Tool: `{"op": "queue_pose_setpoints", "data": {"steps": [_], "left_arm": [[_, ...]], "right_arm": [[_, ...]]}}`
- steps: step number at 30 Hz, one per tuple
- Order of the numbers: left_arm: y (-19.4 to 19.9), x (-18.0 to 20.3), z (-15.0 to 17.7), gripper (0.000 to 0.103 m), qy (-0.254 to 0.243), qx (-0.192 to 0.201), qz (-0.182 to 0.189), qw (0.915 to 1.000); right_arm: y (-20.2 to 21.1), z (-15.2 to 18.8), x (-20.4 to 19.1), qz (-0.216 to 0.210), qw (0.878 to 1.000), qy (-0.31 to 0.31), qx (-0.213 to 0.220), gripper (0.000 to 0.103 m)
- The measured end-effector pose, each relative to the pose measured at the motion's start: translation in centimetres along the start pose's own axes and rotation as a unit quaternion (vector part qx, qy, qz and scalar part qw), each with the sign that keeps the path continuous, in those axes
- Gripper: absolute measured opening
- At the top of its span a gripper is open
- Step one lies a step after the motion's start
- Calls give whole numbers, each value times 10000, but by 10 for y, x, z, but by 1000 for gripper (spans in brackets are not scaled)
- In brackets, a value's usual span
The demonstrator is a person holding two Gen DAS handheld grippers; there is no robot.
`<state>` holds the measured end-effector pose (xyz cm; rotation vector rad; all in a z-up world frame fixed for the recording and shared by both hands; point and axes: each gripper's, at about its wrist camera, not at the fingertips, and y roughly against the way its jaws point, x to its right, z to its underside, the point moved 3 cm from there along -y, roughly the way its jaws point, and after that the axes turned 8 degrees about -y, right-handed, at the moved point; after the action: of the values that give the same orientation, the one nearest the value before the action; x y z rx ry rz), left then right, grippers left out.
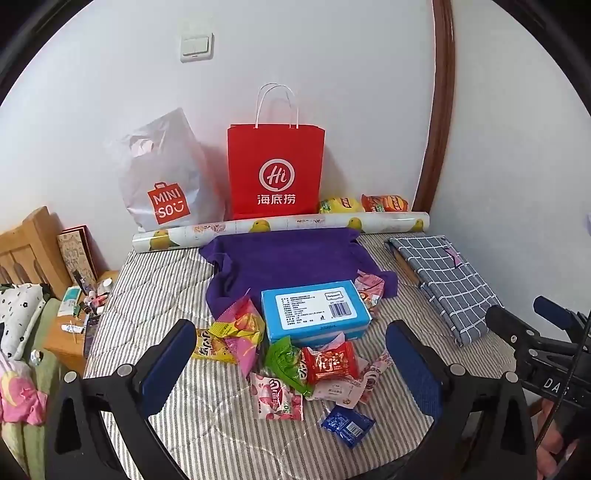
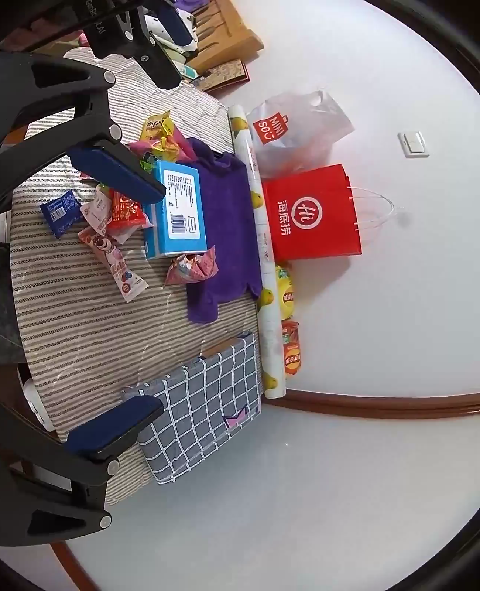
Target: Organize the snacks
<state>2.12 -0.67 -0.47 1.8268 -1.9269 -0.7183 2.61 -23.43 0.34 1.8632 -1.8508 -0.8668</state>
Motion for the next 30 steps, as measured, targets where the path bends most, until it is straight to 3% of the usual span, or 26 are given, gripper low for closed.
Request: {"op": "queue_pose_setpoints", "data": {"steps": [30], "left_arm": [[3, -2, 6, 103, 24, 45, -1, 10000]], "right_arm": [[3, 7, -4, -151, 9999, 20, 75, 102]]}}
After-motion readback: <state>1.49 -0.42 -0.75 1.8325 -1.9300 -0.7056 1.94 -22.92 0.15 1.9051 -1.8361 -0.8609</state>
